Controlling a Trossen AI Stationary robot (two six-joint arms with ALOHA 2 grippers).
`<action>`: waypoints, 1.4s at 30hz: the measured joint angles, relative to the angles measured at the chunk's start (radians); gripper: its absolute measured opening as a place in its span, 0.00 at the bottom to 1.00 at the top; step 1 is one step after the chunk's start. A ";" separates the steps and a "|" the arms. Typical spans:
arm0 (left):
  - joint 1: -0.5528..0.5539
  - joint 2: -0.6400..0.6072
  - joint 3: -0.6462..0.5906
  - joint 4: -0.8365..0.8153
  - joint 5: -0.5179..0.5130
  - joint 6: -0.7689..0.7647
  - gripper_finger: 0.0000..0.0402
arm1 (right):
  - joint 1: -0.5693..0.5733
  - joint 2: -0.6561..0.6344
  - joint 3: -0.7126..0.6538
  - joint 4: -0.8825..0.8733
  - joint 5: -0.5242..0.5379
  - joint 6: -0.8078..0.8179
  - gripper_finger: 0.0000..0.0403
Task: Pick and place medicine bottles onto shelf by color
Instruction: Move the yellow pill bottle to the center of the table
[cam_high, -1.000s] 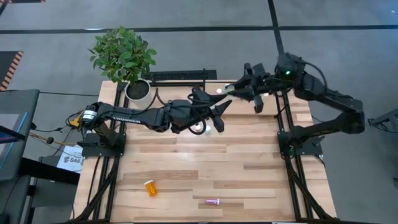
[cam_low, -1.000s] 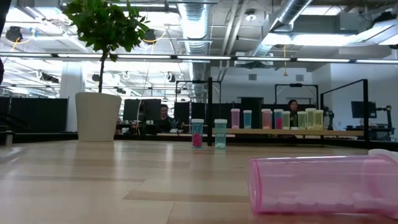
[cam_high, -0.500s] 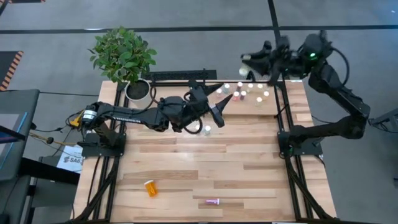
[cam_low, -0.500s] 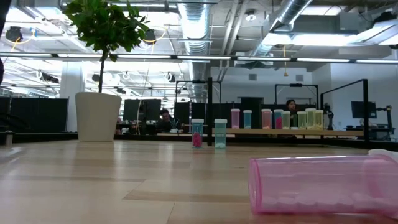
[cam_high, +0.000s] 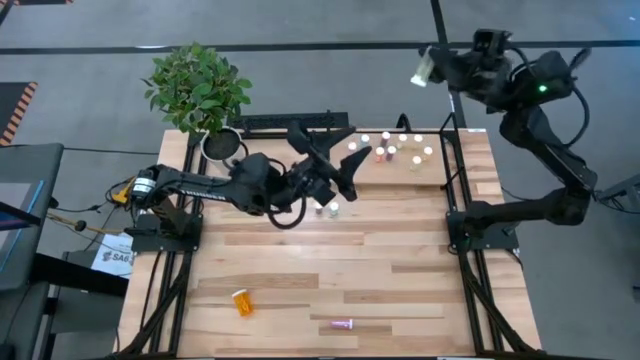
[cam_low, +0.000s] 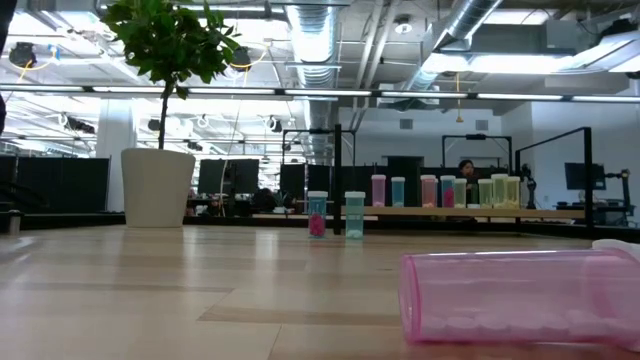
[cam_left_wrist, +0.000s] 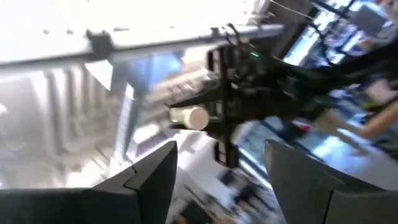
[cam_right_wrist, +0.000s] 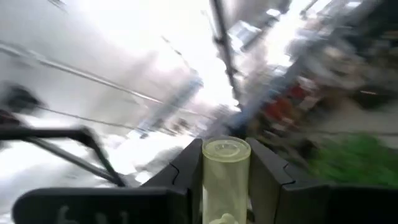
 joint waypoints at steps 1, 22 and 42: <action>0.002 0.000 0.000 0.031 0.014 0.044 0.57 | 0.017 0.011 0.000 0.056 0.008 0.034 0.28; 0.032 0.000 0.107 0.033 0.077 0.291 0.57 | 0.338 0.324 -0.001 0.646 0.160 0.077 0.28; 0.032 0.000 0.107 0.024 0.107 0.623 0.57 | 0.301 0.354 -0.001 0.632 0.128 0.166 0.28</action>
